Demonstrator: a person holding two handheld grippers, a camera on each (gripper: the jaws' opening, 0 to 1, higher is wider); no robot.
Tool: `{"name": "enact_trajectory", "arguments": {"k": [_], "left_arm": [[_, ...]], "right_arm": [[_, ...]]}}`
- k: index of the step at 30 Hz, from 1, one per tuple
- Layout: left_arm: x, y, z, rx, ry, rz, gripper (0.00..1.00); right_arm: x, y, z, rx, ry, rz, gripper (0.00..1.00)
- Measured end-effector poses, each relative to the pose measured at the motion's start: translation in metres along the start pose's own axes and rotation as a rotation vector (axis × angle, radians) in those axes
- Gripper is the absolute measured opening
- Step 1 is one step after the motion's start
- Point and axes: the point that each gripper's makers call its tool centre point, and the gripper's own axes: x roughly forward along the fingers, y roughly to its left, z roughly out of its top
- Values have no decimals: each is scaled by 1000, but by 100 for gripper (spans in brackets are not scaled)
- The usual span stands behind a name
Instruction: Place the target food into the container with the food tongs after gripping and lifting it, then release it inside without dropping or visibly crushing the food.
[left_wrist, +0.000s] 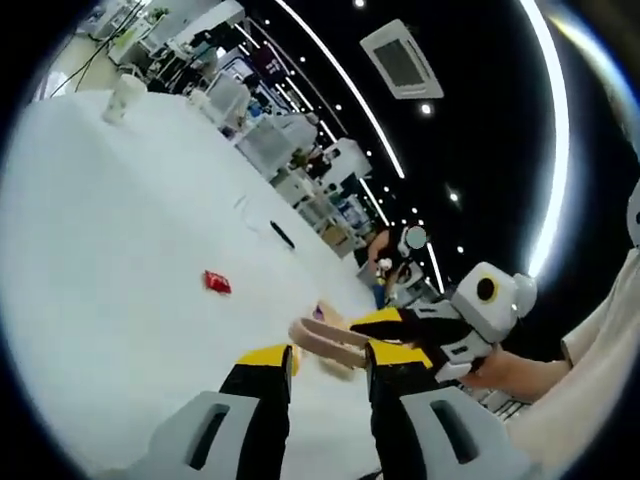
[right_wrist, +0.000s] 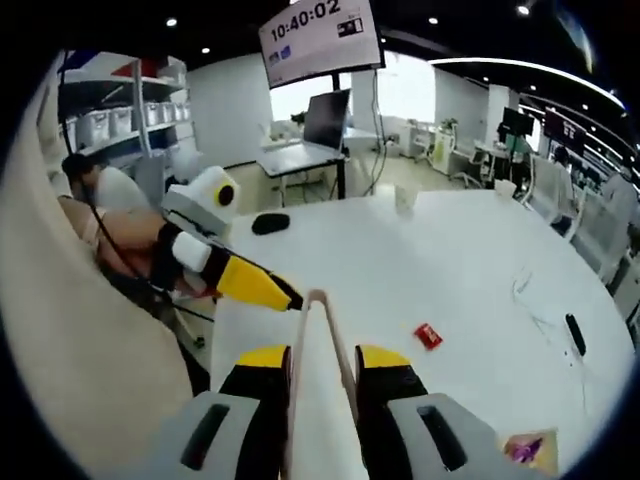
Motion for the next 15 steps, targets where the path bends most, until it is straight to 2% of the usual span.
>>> {"name": "enact_trajectory", "arguments": {"k": [7,9,15], "left_arm": [[0,-1,4,-21,-19,-4,26],[0,-1,6,-31,-28,-9,22],[-3,-11,17,24,-51,-10,13]], "right_arm": [[-1,8,5,-18,-15,14,25],[-1,10,6,-23,-18,18,25],[4,10,-6,-87,40,-2,26]]}}
